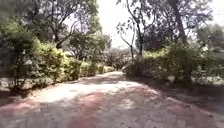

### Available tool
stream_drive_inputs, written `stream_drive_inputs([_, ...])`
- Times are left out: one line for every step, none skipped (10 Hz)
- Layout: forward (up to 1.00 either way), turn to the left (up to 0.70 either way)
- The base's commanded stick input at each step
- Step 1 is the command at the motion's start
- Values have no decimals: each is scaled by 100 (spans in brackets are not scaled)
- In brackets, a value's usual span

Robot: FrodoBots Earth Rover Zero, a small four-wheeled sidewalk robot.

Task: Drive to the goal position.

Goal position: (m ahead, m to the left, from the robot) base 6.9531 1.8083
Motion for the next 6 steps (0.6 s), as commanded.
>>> stream_drive_inputs([70, 0])
stream_drive_inputs([70, 0])
stream_drive_inputs([70, 0])
stream_drive_inputs([70, 0])
stream_drive_inputs([70, 0])
stream_drive_inputs([70, 0])
